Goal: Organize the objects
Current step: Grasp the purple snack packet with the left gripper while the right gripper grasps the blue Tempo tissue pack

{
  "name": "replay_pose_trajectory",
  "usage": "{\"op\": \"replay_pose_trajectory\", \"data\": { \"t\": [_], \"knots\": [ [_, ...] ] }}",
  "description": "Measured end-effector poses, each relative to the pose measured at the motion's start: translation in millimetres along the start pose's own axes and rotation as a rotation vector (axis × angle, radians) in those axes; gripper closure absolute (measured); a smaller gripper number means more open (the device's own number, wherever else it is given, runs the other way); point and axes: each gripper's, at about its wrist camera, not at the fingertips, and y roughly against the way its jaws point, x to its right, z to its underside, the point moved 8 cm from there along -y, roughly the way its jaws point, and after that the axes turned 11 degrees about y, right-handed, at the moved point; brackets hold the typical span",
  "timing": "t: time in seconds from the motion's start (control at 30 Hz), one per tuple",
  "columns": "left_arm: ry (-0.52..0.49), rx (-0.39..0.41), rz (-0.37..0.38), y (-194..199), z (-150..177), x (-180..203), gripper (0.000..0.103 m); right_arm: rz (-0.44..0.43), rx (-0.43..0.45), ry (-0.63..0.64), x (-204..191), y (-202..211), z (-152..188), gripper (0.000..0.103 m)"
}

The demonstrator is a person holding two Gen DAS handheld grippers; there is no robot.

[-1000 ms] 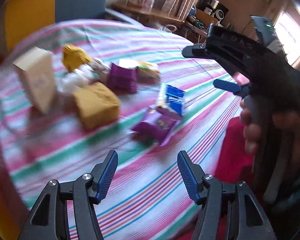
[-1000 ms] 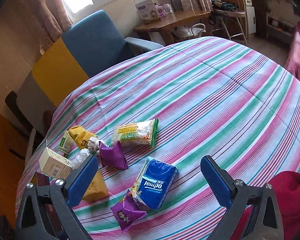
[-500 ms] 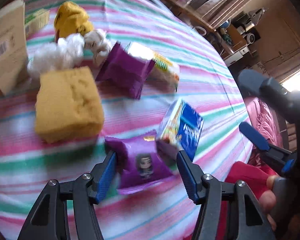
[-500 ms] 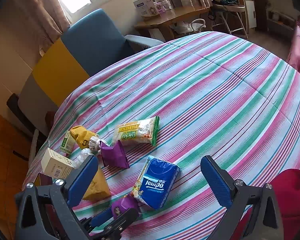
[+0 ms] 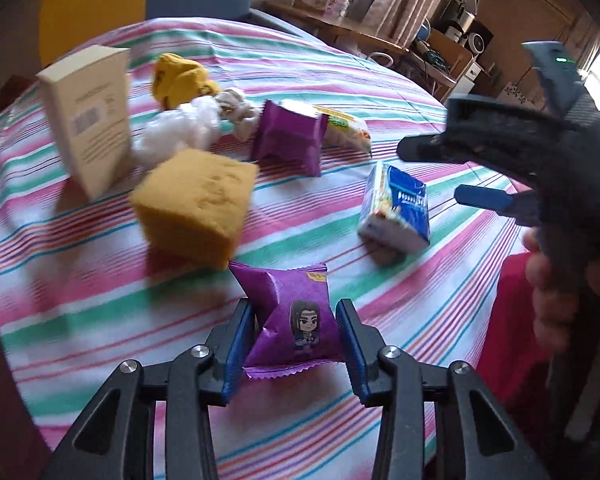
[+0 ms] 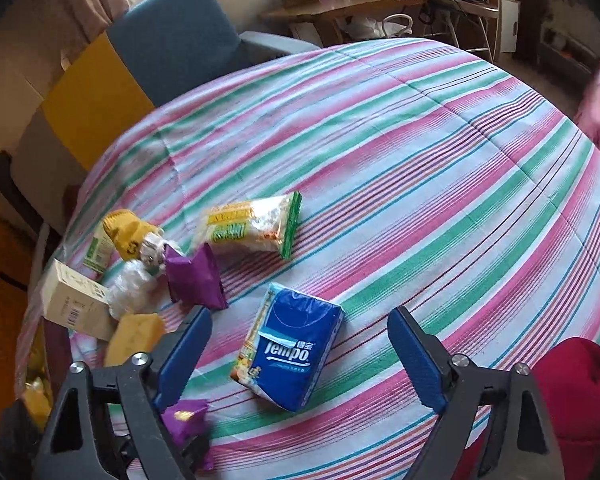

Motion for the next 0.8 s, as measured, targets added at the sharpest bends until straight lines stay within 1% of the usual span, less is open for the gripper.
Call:
{"op": "replay_pose_trajectory", "data": {
  "t": [0.17, 0.3, 0.37, 0.5, 0.53, 0.6, 0.63, 0.67, 0.7, 0.8],
  "knots": [
    [-0.020, 0.044, -0.011, 23, 7, -9, 0.061, 0.043, -0.067, 0.055, -4, -16, 9, 0.021],
    [-0.030, 0.103, -0.015, 47, 6, -14, 0.061, 0.046, -0.105, 0.060, -4, -25, 14, 0.021],
    [-0.031, 0.124, -0.020, 53, 4, -12, 0.061, 0.062, -0.119, 0.067, -4, -29, 16, 0.021],
    [-0.031, 0.177, -0.054, 69, 0, -18, 0.061, 0.079, -0.134, 0.087, -7, -36, 18, 0.022],
    [-0.027, 0.190, -0.064, 75, -1, -21, 0.061, 0.081, -0.137, 0.094, -8, -37, 18, 0.025],
    [-0.009, 0.220, -0.090, 91, -1, -33, 0.061, 0.089, -0.149, 0.126, -12, -40, 20, 0.041],
    [-0.001, 0.232, -0.103, 98, -2, -40, 0.061, 0.110, -0.156, 0.154, -14, -42, 21, 0.046],
    [0.007, 0.249, -0.120, 107, -2, -47, 0.061, 0.144, -0.159, 0.202, -17, -42, 22, 0.049],
    [0.019, 0.270, -0.141, 117, -2, -57, 0.061, 0.157, -0.161, 0.231, -21, -43, 23, 0.049],
    [0.062, 0.321, -0.191, 142, -3, -85, 0.061, 0.169, -0.169, 0.271, -25, -45, 25, 0.050]
  ]
}}
